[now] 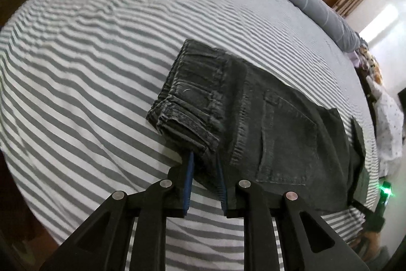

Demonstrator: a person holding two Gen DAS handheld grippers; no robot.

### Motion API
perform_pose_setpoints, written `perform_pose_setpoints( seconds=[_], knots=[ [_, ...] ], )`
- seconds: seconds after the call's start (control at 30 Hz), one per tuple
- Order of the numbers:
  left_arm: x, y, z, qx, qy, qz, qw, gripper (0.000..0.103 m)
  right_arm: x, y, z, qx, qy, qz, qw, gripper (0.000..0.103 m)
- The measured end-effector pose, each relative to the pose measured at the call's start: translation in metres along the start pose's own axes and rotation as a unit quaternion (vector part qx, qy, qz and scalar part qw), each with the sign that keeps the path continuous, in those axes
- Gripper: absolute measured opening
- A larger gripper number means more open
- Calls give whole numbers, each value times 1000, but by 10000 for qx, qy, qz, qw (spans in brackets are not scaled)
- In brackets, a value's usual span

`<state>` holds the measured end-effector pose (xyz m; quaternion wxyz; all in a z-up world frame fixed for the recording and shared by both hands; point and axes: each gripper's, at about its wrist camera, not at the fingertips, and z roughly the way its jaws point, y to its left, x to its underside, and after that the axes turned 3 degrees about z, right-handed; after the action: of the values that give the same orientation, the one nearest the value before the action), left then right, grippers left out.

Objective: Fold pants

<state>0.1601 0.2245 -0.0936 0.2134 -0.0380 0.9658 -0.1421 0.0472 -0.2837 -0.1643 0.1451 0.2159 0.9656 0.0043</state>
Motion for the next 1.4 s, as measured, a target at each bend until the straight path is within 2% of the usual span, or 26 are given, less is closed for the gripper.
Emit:
perform_pose_setpoints(
  seconds=[0.07,0.13,0.27,0.43,0.5,0.7,0.83,0.93,1.13,1.23,1.4],
  knots=[
    [-1,-11,-10,-1,-128,152,9998,20,-2,-16,-7,-289,10,254,9993,37],
    [1,-29,-24,18,-311,442,9985,20,-2,-33,-16,-541,-15,443,9976,40],
    [13,-92,-42,224,-597,1298,9895,21,-3,-55,-36,-969,-76,555,9937,47],
    [40,-179,-31,823,-399,2086,9737,23,-4,-72,-45,-1103,-111,617,9919,49],
    [57,-216,-20,1116,-207,2406,9640,23,-3,-78,-47,-1265,-92,726,9893,49],
    [111,-311,10,1682,-33,3265,9301,23,-5,-105,-67,-1238,-305,831,9883,50],
    [146,-354,30,1659,-65,3744,9123,23,-10,-124,-80,-1126,-430,799,9895,50],
    [164,-375,36,1662,-145,3926,9045,23,-16,-132,-85,-1092,-468,705,9904,50],
    [179,-407,54,1778,-46,4079,8955,23,-48,-112,-83,-1013,-411,84,9940,50],
    [183,-419,67,1779,11,4076,8957,23,-80,-86,-83,-919,-366,-413,9942,50],
    [178,-428,92,1823,215,3720,9099,21,-133,-34,-62,-671,38,-1160,9910,50]
  ],
)
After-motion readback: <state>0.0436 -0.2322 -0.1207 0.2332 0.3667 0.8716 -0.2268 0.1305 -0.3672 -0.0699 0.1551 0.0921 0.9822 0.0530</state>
